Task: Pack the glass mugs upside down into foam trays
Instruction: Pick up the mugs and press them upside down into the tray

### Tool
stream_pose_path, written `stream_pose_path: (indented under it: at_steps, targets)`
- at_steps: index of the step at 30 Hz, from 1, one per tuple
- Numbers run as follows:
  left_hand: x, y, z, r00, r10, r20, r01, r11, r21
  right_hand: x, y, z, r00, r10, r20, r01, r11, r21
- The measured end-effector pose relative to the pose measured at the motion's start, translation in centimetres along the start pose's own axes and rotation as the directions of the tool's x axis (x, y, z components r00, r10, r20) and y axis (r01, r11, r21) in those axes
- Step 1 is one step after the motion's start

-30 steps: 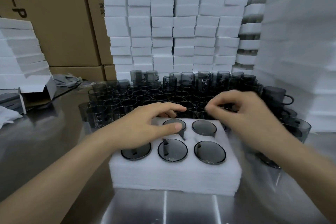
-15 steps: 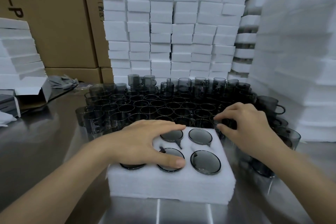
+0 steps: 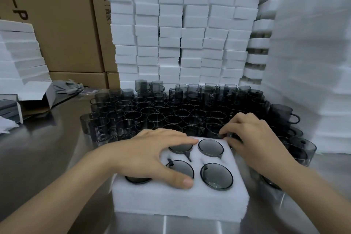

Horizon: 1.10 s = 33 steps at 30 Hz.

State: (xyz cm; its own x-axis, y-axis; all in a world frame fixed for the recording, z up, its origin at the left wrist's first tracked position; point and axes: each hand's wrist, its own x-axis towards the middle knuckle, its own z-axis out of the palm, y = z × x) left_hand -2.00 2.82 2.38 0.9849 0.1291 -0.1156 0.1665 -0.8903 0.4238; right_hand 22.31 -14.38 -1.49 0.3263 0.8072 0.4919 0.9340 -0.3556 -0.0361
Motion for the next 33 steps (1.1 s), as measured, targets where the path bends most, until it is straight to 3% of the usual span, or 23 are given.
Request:
stream_pose_path:
  at_steps: [3,6,8,10,12,14,16,19,21,24,28,33]
  targets:
    - [-0.4,0.1,-0.3,0.996,-0.028,0.083,0.029,1.0,-0.007,0.1,0.2,-0.7,0.994,0.063,-0.089,-0.054,0.993,0.108]
    - [-0.1,0.3,0.2,0.999,-0.01,0.039,0.01,1.0,-0.009,0.2,-0.1,-1.4,0.965,0.149,-0.215,-0.075,0.945,0.318]
    - [0.2,0.6,0.9,0.999,0.016,-0.042,-0.017,1.0,-0.012,0.1,-0.9,-1.9,0.936,0.233,-0.265,-0.042,0.819,0.572]
    - [0.5,0.7,1.5,0.991,0.044,-0.128,-0.047,0.999,-0.021,0.0,-2.0,-2.2,0.939,0.275,-0.205,0.002,0.593,0.805]
    - [0.8,0.7,1.9,0.978,0.061,-0.198,-0.067,0.998,-0.022,-0.1,-3.0,-2.5,0.963,0.232,-0.139,0.022,0.443,0.896]
    - [1.0,0.6,2.2,0.963,0.064,-0.26,-0.075,0.997,-0.033,-0.4,-3.7,-2.7,0.978,0.17,-0.121,0.044,0.4,0.915]
    - [1.2,0.5,2.2,0.943,0.056,-0.328,-0.098,0.989,-0.112,-0.7,-4.2,-2.6,0.982,0.119,-0.147,0.081,0.439,0.895]
    - [1.6,0.6,1.9,0.879,0.02,-0.477,-0.183,0.937,-0.297,-1.1,-4.3,-2.4,0.946,-0.001,-0.325,0.216,0.749,0.626]
    - [1.8,0.6,1.8,0.782,-0.023,-0.622,-0.253,0.901,-0.352,-1.3,-4.4,-2.2,0.909,-0.111,-0.401,0.299,0.844,0.445]
    - [1.8,0.7,1.8,0.65,0.024,-0.759,-0.347,0.898,-0.27,-1.5,-4.6,-2.0,0.889,-0.167,-0.426,0.343,0.859,0.38]
    - [1.8,0.8,2.0,0.578,0.117,-0.807,-0.404,0.901,-0.159,-1.5,-4.9,-2.0,0.875,-0.149,-0.462,0.358,0.839,0.408]
    - [1.7,0.8,1.9,0.488,0.117,-0.865,-0.451,0.882,-0.135,-1.6,-5.1,-1.9,0.858,-0.114,-0.5,0.37,0.813,0.45]
